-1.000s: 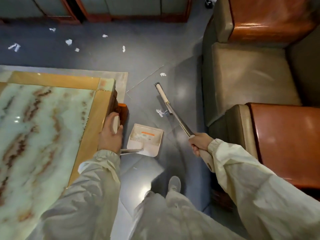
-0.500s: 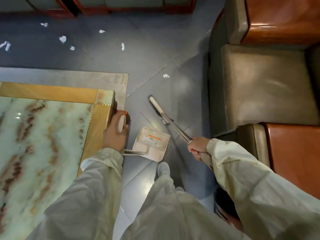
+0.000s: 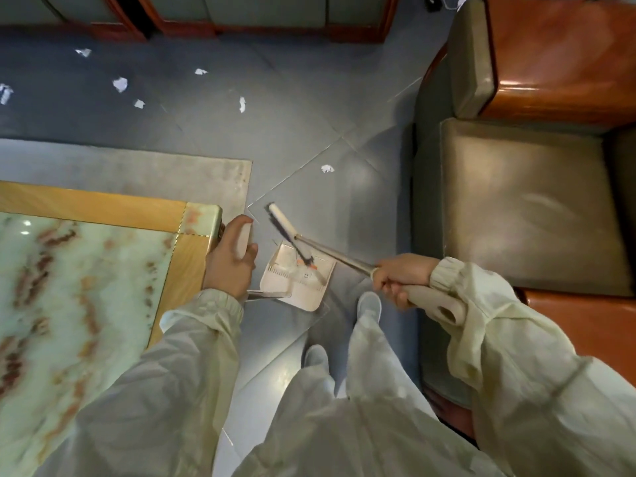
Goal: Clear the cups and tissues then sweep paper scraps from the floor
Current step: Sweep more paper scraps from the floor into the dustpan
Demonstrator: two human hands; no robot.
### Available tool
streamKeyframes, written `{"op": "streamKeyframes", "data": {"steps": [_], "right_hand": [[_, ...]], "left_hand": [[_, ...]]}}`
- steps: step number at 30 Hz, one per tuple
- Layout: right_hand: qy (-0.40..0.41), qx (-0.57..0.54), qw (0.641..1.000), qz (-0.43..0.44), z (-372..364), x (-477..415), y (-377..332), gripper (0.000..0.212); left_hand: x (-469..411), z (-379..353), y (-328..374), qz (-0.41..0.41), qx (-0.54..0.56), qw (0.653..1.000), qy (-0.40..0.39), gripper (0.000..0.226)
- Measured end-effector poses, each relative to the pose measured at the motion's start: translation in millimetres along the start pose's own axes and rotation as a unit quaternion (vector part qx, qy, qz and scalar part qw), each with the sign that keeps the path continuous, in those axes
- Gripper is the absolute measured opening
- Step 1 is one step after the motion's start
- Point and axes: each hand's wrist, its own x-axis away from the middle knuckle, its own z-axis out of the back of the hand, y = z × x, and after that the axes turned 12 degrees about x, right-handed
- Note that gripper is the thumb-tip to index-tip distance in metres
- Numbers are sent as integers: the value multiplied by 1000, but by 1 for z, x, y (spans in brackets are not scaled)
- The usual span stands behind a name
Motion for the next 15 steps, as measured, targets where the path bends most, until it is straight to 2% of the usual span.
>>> {"op": "streamKeyframes", "data": {"steps": [4, 11, 15], "right_hand": [[35, -28, 998, 32, 65, -9, -44, 27], [146, 98, 981, 77, 196, -52, -154, 14], [164, 115, 978, 63, 252, -77, -208, 13]], "left_hand": [[-43, -29, 25, -6, 3, 1000, 22, 41], [-159, -104, 76, -8, -21, 999, 41, 50], [-220, -125, 101, 13, -37, 999, 38, 51]]}}
